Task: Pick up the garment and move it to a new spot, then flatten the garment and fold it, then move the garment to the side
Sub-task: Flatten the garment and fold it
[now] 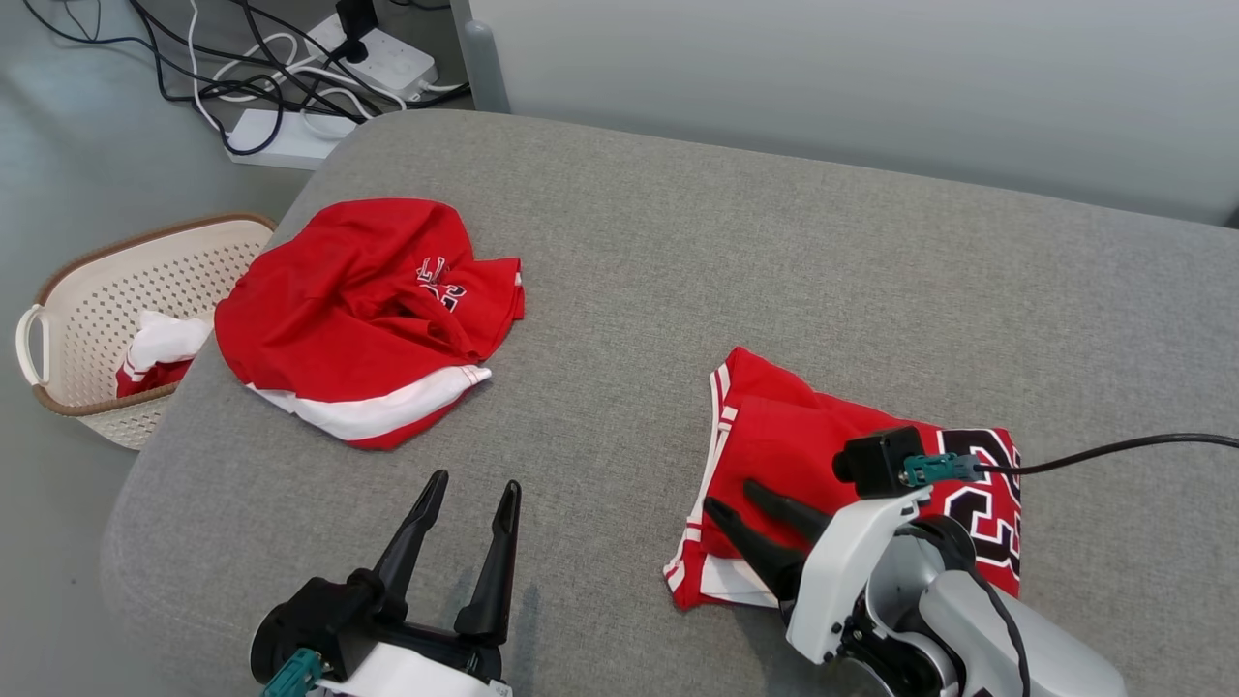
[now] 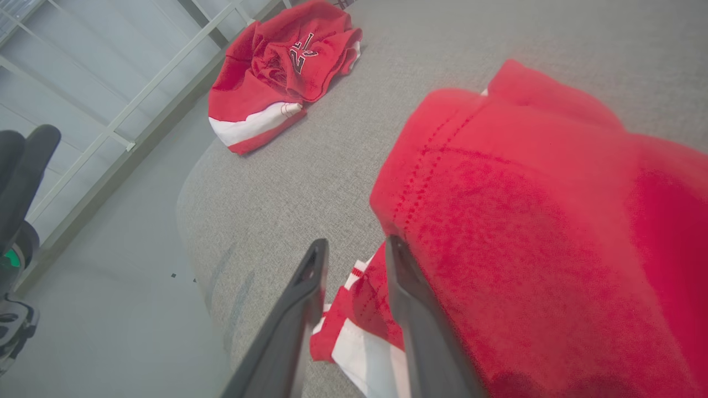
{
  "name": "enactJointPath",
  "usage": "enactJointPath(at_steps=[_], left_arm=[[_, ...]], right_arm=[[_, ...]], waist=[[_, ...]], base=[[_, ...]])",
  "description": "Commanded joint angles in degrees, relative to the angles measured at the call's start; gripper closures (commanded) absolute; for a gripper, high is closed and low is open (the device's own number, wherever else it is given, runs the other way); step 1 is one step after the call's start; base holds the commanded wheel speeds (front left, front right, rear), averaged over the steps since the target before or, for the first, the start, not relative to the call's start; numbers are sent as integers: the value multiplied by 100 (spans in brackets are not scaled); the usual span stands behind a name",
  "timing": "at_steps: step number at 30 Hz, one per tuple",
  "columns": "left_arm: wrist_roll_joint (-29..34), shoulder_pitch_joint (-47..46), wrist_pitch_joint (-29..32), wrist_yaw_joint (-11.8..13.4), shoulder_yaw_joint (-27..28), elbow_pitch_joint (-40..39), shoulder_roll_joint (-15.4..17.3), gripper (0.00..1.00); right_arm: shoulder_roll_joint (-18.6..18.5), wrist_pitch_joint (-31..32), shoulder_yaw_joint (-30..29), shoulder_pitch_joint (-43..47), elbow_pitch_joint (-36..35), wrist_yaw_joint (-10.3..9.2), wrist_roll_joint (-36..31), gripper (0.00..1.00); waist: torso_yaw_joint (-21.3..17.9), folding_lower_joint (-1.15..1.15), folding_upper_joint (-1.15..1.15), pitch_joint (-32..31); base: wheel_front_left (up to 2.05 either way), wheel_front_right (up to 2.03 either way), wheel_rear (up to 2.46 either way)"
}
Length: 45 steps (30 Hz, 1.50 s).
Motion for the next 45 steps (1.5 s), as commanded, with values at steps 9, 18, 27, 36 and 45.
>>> enactJointPath(at_steps=[9, 18, 27, 36, 45], left_arm=[[-17, -303, -58, 61, 239, -151, 9, 0], [81, -308, -58, 67, 354, -212, 9, 0], [148, -325, -58, 83, 458, -269, 9, 0], [176, -303, -58, 99, 527, -297, 9, 0], [197, -164, -58, 138, 598, -383, 9, 0]], right_arm=[[-89, -619, 156, -428, -278, 24, -148, 0], [-523, -1523, -268, -504, -427, 24, -1033, 0], [-612, -1857, -1191, -59, -510, 24, -1940, 0], [-281, -1888, -2733, 1018, -1095, 24, -2910, 0], [75, -1890, -3741, 2101, -1822, 24, -3284, 0]], waist=[[-173, 0, 0, 19], [-563, 0, 0, -31], [-1002, 0, 0, -103], [-1301, 0, 0, -241], [-1400, 0, 0, -395]], base=[[0, 0, 0], [0, 0, 0], [0, 0, 0], [0, 0, 0], [0, 0, 0]])
